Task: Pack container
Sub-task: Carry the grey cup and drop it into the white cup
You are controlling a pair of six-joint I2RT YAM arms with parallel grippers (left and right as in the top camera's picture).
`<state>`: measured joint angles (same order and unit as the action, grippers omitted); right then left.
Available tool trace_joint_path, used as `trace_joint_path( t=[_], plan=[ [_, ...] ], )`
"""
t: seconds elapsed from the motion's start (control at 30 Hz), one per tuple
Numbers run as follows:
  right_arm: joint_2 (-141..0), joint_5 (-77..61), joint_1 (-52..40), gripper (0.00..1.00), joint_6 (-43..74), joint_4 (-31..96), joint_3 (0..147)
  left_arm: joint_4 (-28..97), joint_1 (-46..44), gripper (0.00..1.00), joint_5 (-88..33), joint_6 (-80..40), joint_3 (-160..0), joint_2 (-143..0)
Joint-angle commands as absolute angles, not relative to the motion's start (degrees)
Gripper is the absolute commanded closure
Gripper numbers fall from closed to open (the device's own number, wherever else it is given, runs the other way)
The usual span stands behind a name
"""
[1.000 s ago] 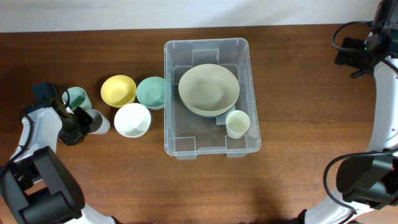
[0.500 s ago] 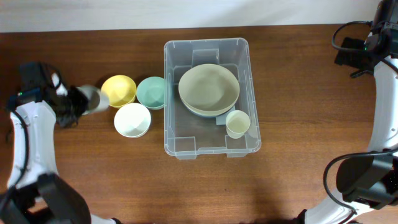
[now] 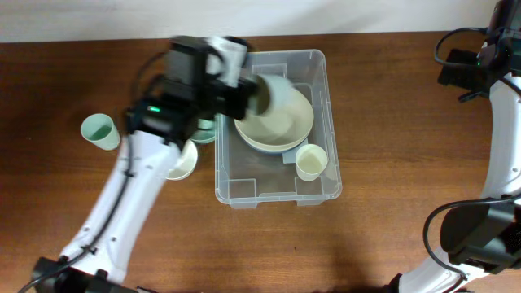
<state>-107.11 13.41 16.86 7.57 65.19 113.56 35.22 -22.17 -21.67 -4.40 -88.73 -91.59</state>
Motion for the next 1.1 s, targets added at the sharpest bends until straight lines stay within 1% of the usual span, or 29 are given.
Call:
trace_joint_path(
  t=[0.0, 0.1, 0.23, 0.43, 0.67, 0.7, 0.73, 0.77, 0.8, 1.0, 1.03, 1.07],
  plan=[
    [-107.2, 13.3, 16.9, 0.01, 8.0, 65.2, 113.5, 35.3, -30.8, 0.99, -11.1, 1.2, -89.3, -93.0],
    [-107.2, 13.3, 16.9, 0.01, 8.0, 65.2, 113.5, 35.6, -35.4, 0.99, -4.6, 1.2, -89.3, -94.9],
    [-107.2, 13.3, 16.9, 0.01, 8.0, 65.2, 113.5, 35.6, -39.0, 0.99, -3.2, 2.9, -89.3, -98.6],
    [-107.2, 13.3, 16.9, 0.01, 8.0, 65.2, 113.5, 36.6, -39.6, 0.99, -3.1, 2.9, -89.3, -103.8],
    [-107.2, 13.3, 16.9, 0.01, 8.0, 65.2, 113.5, 38.1, -39.6, 0.99, -1.2, 2.9, -89.3, -105.8],
    [-107.2, 13.3, 16.9, 0.01, 8.0, 65.2, 113.5, 38.2, -39.6, 0.97, -1.2, 2.9, -89.3, -105.9],
    [-107.2, 13.3, 16.9, 0.01, 8.0, 65.2, 113.5, 38.2, -39.6, 0.91, -1.2, 2.9, -89.3, -105.9],
    [-107.2, 13.3, 16.9, 0.01, 8.0, 65.2, 113.5, 38.2, -39.6, 0.81, -1.2, 2.9, -89.3, -105.9],
    [-107.2, 13.3, 16.9, 0.01, 8.0, 65.2, 113.5, 38.2, -39.7, 0.8, -1.2, 2.9, -89.3, -105.9],
    [-107.2, 13.3, 16.9, 0.01, 8.0, 65.2, 113.5, 38.4, -39.7, 0.82, -1.2, 2.9, -89.3, -105.9],
    [-107.2, 13.3, 16.9, 0.01, 8.0, 65.2, 113.5, 38.4, -39.7, 0.8, -1.2, 2.9, -89.3, -105.8],
    [-107.2, 13.3, 16.9, 0.01, 8.0, 65.2, 113.5, 38.4, -39.6, 0.76, -1.2, 2.9, -89.3, -105.8]
  ],
)
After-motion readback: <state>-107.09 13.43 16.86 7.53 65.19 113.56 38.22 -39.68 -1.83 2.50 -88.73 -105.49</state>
